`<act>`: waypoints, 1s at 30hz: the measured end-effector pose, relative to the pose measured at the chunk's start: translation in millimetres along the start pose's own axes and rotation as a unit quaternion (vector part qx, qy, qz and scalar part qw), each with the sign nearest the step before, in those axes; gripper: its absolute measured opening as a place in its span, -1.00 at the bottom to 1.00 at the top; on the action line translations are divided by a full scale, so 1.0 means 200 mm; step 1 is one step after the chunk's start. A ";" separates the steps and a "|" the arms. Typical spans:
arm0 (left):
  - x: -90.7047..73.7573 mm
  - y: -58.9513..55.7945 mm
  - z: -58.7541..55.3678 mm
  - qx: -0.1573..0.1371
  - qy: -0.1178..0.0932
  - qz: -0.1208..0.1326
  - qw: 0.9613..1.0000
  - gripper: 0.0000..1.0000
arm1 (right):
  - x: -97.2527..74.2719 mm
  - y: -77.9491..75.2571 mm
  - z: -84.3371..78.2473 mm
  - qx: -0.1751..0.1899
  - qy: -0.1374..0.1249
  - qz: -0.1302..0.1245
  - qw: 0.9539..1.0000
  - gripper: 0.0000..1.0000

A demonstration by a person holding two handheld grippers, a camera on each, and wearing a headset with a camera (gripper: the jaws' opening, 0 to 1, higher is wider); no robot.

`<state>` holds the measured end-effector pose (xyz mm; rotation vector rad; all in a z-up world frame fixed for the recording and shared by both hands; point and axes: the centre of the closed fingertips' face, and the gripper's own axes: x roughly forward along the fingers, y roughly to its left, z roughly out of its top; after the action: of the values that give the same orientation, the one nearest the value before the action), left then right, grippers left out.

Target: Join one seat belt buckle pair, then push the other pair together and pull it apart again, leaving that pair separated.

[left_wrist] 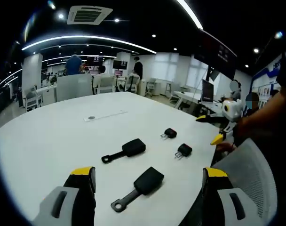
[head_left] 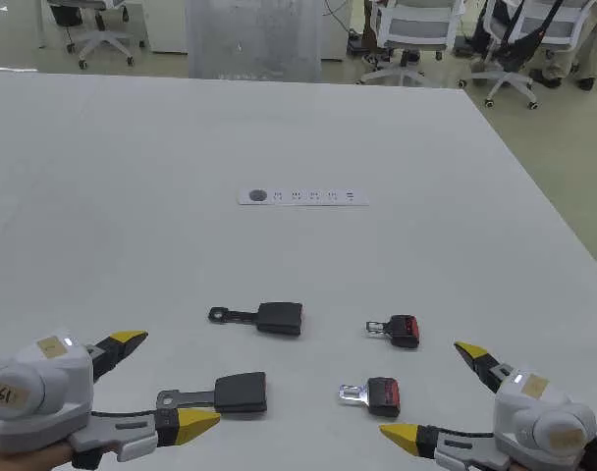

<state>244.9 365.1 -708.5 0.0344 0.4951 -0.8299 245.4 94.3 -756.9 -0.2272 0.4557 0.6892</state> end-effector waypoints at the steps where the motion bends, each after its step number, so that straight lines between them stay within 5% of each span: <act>1: 0.00 0.00 0.00 0.000 0.000 0.000 1.000 0.93 | 0.00 0.00 0.00 -0.001 0.000 0.000 1.000 1.00; 30: -0.01 -0.01 -0.01 0.001 -0.001 0.002 1.000 0.92 | -0.03 0.01 -0.03 0.001 0.005 0.002 1.000 1.00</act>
<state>242.8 365.6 -708.7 0.0365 0.4928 -0.8267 239.2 90.5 -759.3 -0.2292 0.4669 0.6916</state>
